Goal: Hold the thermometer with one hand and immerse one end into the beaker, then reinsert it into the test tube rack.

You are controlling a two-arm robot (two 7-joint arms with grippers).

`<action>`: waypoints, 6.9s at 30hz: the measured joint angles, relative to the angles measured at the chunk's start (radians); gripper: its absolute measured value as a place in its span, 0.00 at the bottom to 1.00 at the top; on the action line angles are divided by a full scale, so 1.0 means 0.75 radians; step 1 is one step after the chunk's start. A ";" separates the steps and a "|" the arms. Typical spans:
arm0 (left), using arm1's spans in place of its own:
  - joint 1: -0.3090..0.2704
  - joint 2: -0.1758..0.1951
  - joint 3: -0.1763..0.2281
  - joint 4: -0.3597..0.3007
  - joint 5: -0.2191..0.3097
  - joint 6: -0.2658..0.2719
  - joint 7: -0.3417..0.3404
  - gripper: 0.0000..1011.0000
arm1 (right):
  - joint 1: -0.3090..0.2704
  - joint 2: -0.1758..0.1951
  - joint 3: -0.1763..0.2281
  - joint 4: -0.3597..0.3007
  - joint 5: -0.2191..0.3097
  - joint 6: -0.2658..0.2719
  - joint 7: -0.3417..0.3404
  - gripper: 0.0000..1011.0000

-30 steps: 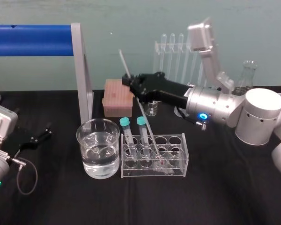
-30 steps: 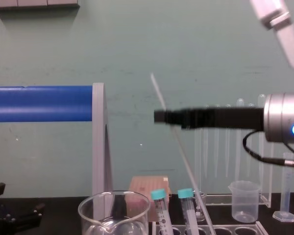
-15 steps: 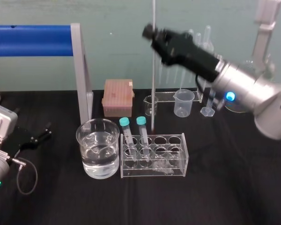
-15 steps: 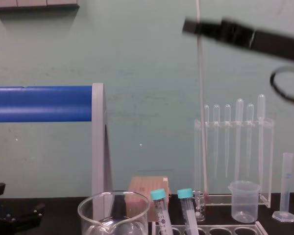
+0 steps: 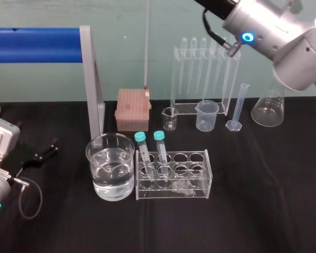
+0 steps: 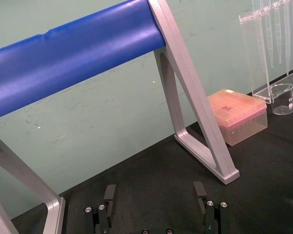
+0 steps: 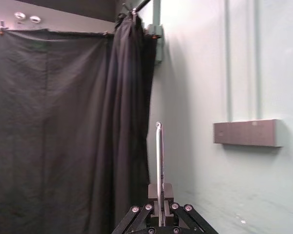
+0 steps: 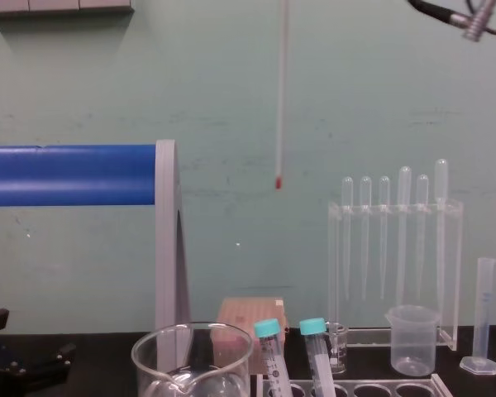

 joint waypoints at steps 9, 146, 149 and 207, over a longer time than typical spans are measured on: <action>0.000 0.000 0.000 0.000 0.000 0.000 0.000 1.00 | 0.072 -0.110 -0.122 0.151 0.035 0.004 0.085 0.06; 0.000 0.000 0.000 0.000 0.000 0.000 0.000 1.00 | -0.038 -0.293 -0.236 0.689 -0.190 -0.189 0.376 0.06; 0.000 0.000 0.000 0.000 0.000 0.000 0.000 1.00 | -0.038 -0.292 -0.236 0.687 -0.190 -0.189 0.375 0.06; 0.000 0.000 0.000 0.000 0.000 0.000 0.000 1.00 | -0.055 -0.276 -0.245 0.654 -0.188 -0.185 0.358 0.06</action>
